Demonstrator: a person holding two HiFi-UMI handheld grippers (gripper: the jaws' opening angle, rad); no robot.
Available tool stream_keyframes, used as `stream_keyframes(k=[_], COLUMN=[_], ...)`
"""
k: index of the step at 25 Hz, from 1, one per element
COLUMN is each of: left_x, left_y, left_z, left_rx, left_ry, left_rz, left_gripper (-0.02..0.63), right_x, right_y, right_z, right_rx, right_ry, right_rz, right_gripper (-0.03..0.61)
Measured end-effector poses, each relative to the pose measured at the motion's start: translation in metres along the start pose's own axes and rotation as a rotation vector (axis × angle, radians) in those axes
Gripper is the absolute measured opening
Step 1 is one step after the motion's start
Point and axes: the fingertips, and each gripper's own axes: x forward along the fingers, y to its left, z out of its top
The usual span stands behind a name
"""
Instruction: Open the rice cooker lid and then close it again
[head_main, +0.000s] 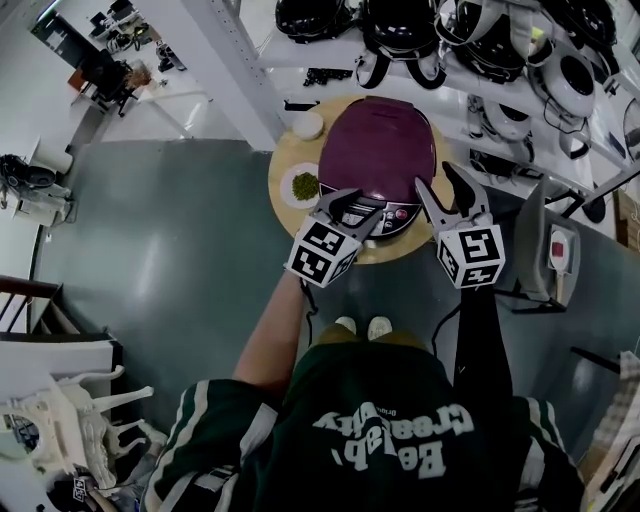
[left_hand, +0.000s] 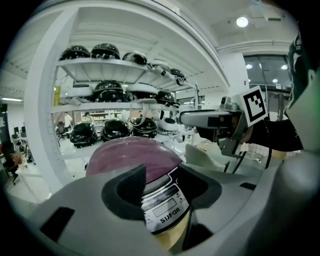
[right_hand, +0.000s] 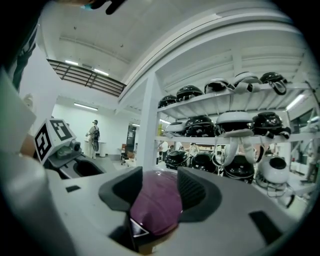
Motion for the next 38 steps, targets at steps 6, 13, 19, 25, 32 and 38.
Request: stream_keyframes(k=[6,13,19,25,32,38], left_x=[0.014,0.023,0.027,0.030,0.030,0.031], left_y=[-0.009,-0.010,-0.008,-0.008,-0.006,-0.007], left_z=[-0.017,-0.025,-0.027,-0.027,-0.028,-0.029], left_rx=[-0.010,-0.001,-0.017,-0.033,-0.056,-0.075], left_ry=[0.061,0.103,0.126,0.130,0.154,0.165], left_rz=[-0.041,-0.035,-0.023,-0.015,0.032,0.053], left_gripper=[0.199,0.199,0.200,0.199,0.201,0.206], right_x=[-0.003,-0.004,-0.003,-0.001,0.003,0.004], right_y=[-0.007,-0.011,-0.009,-0.013,-0.012,-0.011], right_z=[-0.004,-0.007,-0.010,-0.012,-0.012,-0.016], right_rx=[0.006,0.011,0.001,0.004,0.004,0.005], right_ry=[0.004,0.005,0.010,0.008,0.008,0.013], right_rz=[-0.014,-0.011,0.006,0.012,0.024,0.032], right_gripper=[0.225,0.225,0.225,0.225,0.225,0.225])
